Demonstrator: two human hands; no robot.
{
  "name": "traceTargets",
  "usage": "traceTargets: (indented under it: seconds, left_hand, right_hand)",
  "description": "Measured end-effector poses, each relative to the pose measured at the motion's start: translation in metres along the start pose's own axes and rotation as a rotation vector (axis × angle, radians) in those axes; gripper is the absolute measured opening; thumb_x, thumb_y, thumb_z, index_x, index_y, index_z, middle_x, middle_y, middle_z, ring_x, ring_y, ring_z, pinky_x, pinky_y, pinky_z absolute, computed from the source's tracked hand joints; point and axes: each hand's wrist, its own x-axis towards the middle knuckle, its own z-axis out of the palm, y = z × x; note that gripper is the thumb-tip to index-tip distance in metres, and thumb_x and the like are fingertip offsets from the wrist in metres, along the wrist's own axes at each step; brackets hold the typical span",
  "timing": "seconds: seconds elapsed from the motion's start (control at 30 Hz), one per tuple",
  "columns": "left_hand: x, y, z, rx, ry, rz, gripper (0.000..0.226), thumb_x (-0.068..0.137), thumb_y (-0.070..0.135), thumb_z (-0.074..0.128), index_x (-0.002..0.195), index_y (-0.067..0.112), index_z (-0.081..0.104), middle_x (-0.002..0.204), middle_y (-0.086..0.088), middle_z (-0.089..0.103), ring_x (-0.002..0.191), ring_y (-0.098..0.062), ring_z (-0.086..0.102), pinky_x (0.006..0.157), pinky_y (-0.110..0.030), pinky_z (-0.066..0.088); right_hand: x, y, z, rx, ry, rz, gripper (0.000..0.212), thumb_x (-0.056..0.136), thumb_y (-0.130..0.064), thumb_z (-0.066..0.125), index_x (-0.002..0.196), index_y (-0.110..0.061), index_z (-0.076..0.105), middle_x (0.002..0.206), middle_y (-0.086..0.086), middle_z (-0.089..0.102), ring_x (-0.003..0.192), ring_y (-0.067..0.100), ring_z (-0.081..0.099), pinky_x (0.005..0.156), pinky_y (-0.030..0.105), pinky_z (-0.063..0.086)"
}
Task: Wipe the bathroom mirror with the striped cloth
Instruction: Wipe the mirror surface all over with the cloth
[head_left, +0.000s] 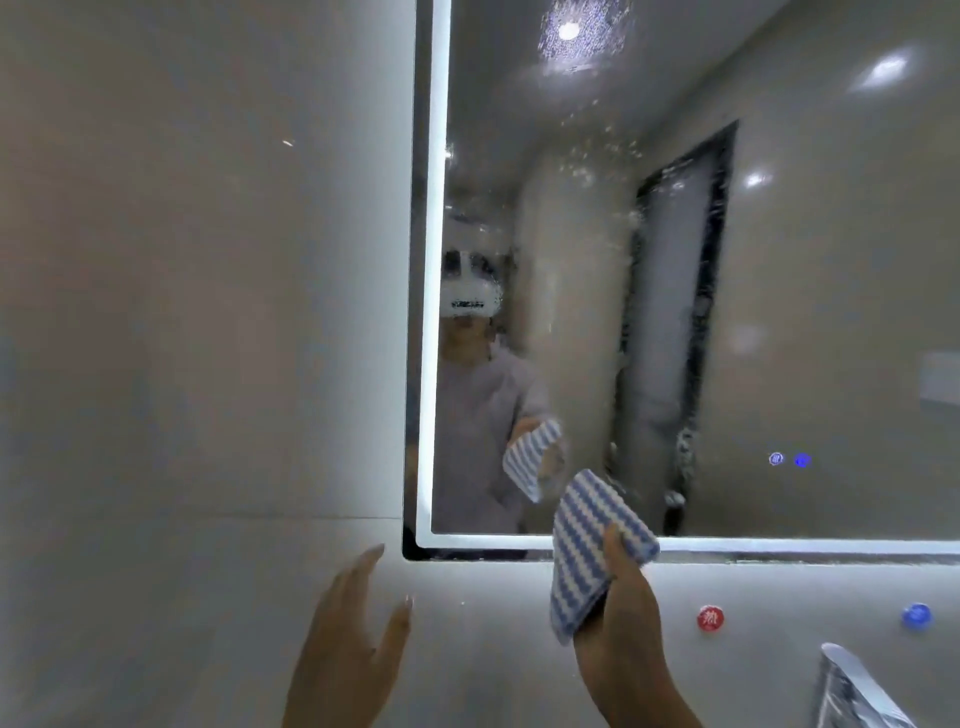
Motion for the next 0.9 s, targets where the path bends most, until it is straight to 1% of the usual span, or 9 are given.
traceTargets:
  seconds: [0.03,0.1,0.2,0.33,0.4,0.5,0.63,0.77,0.9]
  left_hand:
    - [0.012,0.005,0.000,0.043,0.076,0.030,0.068,0.074,0.063,0.043,0.137,0.039,0.036,0.141,-0.002,0.045,0.131,-0.021,0.040,0.104,-0.027,0.028]
    - [0.044,0.012,-0.002,0.194,0.211,0.195,0.066,0.082,0.046,0.044,0.140,0.016,0.038,0.144,-0.007,0.042,0.134,-0.019,0.036,0.105,-0.030,0.029]
    - [0.103,0.021,-0.007,0.391,0.228,0.398,0.070,0.086,0.037,0.048,0.146,0.010,0.023,0.154,-0.010,0.026,0.142,-0.021,0.018,0.106,-0.037,0.028]
    - [0.156,0.026,-0.002,0.638,0.177,0.565,0.069,0.092,0.031,0.043,0.148,0.006,0.010,0.156,-0.017,0.012,0.144,-0.035,0.011,0.110,-0.049,0.029]
    - [0.172,0.026,-0.002,0.696,0.178,0.596,0.069,0.093,0.033,0.040,0.148,0.006,0.010,0.157,-0.016,0.009,0.144,-0.034,0.007,0.111,-0.050,0.027]
    - [0.189,0.030,-0.005,0.761,0.200,0.637,0.067,0.095,0.034,0.038,0.148,0.003,0.012,0.157,-0.017,0.007,0.145,-0.033,0.005,0.113,-0.050,0.025]
    - [0.207,0.047,-0.004,0.796,0.244,0.733,0.059,0.097,0.032,0.034,0.146,0.001,0.022,0.156,-0.017,0.014,0.144,-0.032,0.011,0.114,-0.048,0.024]
    - [0.215,0.048,0.010,0.777,0.286,0.773,0.053,0.101,0.029,0.029,0.144,-0.002,0.027,0.154,-0.019,0.019,0.143,-0.034,0.014,0.115,-0.046,0.022]
    - [0.216,0.043,0.017,0.755,0.345,0.776,0.052,0.102,0.028,0.025,0.144,-0.003,0.023,0.153,-0.021,0.018,0.143,-0.036,0.014,0.115,-0.046,0.022]
  right_hand:
    - [0.014,0.003,-0.002,0.058,0.017,-0.051,0.045,0.091,-0.039,0.057,0.127,-0.012,0.051,0.143,0.008,0.047,0.128,0.027,0.045,0.113,0.038,0.029]
    - [0.021,-0.006,0.008,-0.009,0.015,-0.076,0.031,0.098,-0.031,0.044,0.122,-0.011,0.050,0.141,0.008,0.049,0.129,0.026,0.046,0.114,0.039,0.030]
    - [0.031,-0.018,0.033,-0.196,-0.010,-0.254,0.040,0.100,-0.029,0.041,0.136,-0.012,0.044,0.136,0.003,0.050,0.124,0.021,0.048,0.108,0.033,0.034]
    - [0.056,-0.025,0.055,-0.617,-0.123,-0.693,0.034,0.100,-0.031,0.044,0.123,-0.007,0.049,0.105,0.005,0.058,0.090,0.016,0.058,0.081,0.031,0.043]
    - [0.079,-0.015,0.061,-0.744,-0.293,-0.839,0.050,0.095,-0.037,0.045,0.138,-0.011,0.041,0.127,-0.004,0.055,0.111,0.011,0.056,0.093,0.033,0.048]
    - [0.128,0.018,0.054,-1.101,-0.433,-1.011,0.062,0.097,-0.020,0.044,0.153,-0.023,0.018,0.159,-0.002,0.020,0.146,0.022,0.019,0.115,0.052,0.027]
    - [0.151,0.051,0.025,-1.831,-0.359,-1.334,0.074,0.095,-0.054,0.035,0.153,-0.013,0.014,0.160,0.012,0.014,0.148,0.027,0.005,0.117,0.051,0.009]
    - [0.147,0.067,-0.008,-1.997,-0.473,-1.396,0.081,0.092,-0.068,0.032,0.153,-0.017,0.017,0.161,0.005,0.011,0.149,0.024,0.007,0.119,0.046,0.005]
    - [0.143,0.070,-0.036,-2.047,-0.697,-1.508,0.060,0.096,-0.055,0.035,0.148,-0.025,0.033,0.158,-0.005,0.021,0.148,0.014,0.010,0.121,0.039,0.000]
